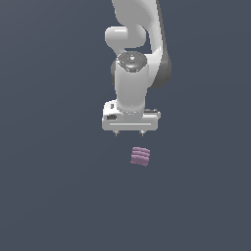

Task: Pick up the object and move it to a goal position.

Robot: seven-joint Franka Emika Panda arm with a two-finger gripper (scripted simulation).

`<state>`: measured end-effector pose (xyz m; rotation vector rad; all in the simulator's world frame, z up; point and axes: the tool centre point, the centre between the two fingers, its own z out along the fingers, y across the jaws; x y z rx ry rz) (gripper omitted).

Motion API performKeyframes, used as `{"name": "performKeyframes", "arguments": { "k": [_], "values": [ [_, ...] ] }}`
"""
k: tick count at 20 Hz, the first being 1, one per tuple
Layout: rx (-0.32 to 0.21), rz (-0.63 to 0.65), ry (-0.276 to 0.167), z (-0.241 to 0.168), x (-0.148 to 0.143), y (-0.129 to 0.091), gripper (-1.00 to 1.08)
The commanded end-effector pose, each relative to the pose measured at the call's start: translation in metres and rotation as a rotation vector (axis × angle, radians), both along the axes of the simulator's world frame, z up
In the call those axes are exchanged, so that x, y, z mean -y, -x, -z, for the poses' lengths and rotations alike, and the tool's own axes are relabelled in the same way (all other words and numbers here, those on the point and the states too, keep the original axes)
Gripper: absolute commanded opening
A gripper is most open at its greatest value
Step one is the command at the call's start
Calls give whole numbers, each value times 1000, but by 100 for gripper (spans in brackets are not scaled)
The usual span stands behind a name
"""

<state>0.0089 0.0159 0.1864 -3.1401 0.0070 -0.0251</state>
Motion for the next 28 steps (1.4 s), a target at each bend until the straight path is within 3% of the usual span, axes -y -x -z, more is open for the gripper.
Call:
{"name": "performKeyframes", "arguments": {
  "k": [1, 14, 28],
  "values": [
    [-4, 5, -4, 1, -4, 1, 100],
    [-5, -105, 3, 7, -6, -2, 100],
    [-14, -475, 16, 29, -19, -11, 100]
  ]
}}
